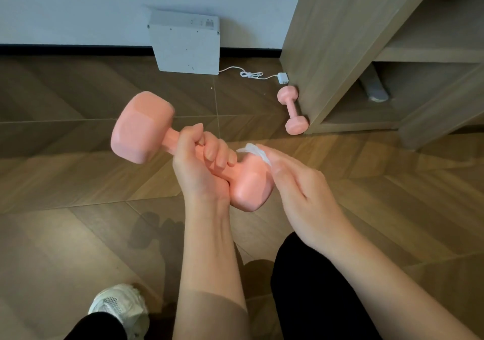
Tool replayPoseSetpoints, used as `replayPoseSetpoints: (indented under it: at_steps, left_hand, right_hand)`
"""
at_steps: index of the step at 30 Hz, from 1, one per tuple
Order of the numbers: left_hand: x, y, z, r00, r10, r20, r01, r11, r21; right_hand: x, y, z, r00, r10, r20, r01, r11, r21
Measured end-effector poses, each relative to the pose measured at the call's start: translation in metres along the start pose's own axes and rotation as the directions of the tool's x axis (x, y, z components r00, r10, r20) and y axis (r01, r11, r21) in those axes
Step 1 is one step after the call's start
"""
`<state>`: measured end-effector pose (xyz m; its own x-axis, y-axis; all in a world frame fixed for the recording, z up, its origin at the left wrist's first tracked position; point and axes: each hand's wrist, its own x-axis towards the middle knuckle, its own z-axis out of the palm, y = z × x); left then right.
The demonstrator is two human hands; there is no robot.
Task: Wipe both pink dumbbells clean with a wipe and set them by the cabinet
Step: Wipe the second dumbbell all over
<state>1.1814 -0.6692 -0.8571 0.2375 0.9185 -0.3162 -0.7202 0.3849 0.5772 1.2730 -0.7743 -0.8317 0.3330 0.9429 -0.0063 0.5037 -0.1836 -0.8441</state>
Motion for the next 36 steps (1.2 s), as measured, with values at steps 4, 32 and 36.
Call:
replayPoseSetpoints:
  at_steps: [4, 32, 36]
  left_hand:
    - [-0.003, -0.004, -0.001, 0.999, -0.035, 0.036, 0.037, 0.998, -0.049]
    - [0.009, -0.002, -0.004, 0.953, -0.083, -0.291, 0.055, 0.993, -0.103]
    - [0.009, 0.000, -0.007, 0.954, -0.067, -0.292, 0.032, 0.992, -0.122]
  right_hand:
    - [0.013, 0.002, -0.004, 0.986, 0.160, 0.038, -0.163, 0.983, 0.090]
    - [0.011, 0.008, -0.006, 0.989, -0.036, 0.146, 0.058, 0.987, -0.151]
    - [-0.005, 0.007, -0.001, 0.984, -0.129, 0.124, 0.146, 0.978, -0.146]
